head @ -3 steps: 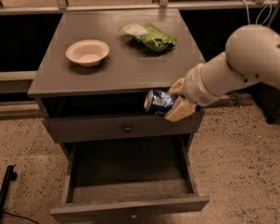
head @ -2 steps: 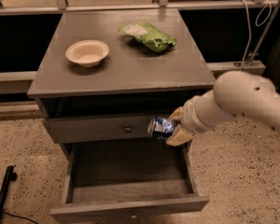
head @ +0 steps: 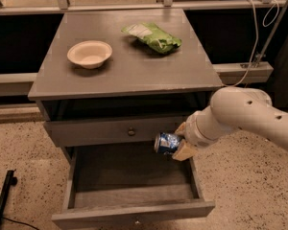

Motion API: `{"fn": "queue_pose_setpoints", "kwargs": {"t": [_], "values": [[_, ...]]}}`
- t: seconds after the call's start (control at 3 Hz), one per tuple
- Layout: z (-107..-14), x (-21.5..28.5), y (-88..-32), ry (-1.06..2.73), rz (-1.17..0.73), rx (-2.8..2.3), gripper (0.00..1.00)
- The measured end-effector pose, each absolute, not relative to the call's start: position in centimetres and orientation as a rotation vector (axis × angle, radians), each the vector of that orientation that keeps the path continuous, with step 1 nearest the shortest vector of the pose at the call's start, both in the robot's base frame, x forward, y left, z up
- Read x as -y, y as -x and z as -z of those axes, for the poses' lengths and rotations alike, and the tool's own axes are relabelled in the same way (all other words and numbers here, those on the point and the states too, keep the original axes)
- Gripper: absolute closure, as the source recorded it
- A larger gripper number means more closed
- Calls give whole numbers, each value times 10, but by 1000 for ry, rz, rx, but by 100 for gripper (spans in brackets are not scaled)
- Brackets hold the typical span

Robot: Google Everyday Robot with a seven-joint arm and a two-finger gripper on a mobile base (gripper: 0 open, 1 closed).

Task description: Place pepsi can into middle drawer

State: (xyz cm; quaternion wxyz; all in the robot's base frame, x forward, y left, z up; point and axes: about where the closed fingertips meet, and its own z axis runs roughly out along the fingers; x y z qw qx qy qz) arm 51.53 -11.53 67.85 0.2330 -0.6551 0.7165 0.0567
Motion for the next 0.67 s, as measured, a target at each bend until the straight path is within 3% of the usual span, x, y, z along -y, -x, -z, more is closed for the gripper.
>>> {"fn": "queue_pose_setpoints", "kwargs": {"t": [0.33, 0.67], "values": [[-567, 178, -509, 1712, -138, -2128, 100], [-496, 204, -509, 1662, -136, -2150, 100]]}}
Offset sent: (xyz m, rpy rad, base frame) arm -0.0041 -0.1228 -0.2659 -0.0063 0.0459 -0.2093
